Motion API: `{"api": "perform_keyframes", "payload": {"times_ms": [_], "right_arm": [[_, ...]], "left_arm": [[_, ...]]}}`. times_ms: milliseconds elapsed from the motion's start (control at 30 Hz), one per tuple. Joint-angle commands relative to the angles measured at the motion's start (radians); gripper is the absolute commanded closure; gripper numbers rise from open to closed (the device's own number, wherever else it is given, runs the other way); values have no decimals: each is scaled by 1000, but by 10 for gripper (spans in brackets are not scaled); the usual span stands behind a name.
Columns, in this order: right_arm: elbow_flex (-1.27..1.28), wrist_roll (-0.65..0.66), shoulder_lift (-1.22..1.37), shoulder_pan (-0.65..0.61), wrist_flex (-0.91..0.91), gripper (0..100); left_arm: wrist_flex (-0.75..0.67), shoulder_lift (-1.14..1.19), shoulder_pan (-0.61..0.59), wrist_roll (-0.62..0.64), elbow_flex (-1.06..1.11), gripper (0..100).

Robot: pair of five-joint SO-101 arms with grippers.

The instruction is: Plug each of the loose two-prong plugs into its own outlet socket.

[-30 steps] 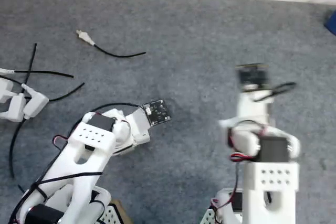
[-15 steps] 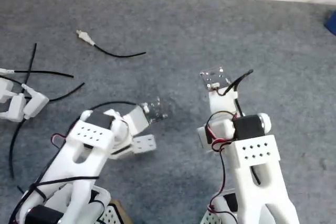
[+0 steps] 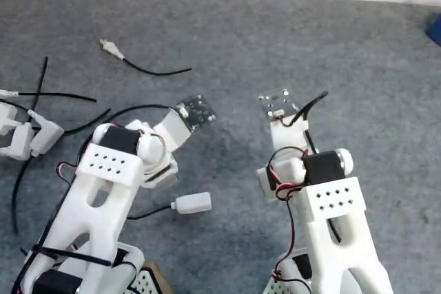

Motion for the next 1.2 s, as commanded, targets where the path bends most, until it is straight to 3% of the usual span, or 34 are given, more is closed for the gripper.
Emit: {"api": "perform_keyframes", "payload": {"times_ms": [0, 267, 467, 767, 1067, 1167], "right_arm": [[-2, -6, 4, -7, 7, 656], [-2, -6, 7, -4, 7, 656], [-2, -6, 4, -4, 10, 656], [-10, -6, 2, -4, 53, 656], [-8, 14, 2, 12, 54, 656], [-8, 41, 2, 71, 54, 656]], "left_arm": [[14, -21, -8, 11, 5, 748], [206, -25, 176, 74, 53, 748], [224, -151, 275, 91, 93, 748], [-71, -67, 275, 80, 242, 748], [-161, 286, 268, 21, 4, 756], [-157, 424, 268, -38, -111, 841]]}}
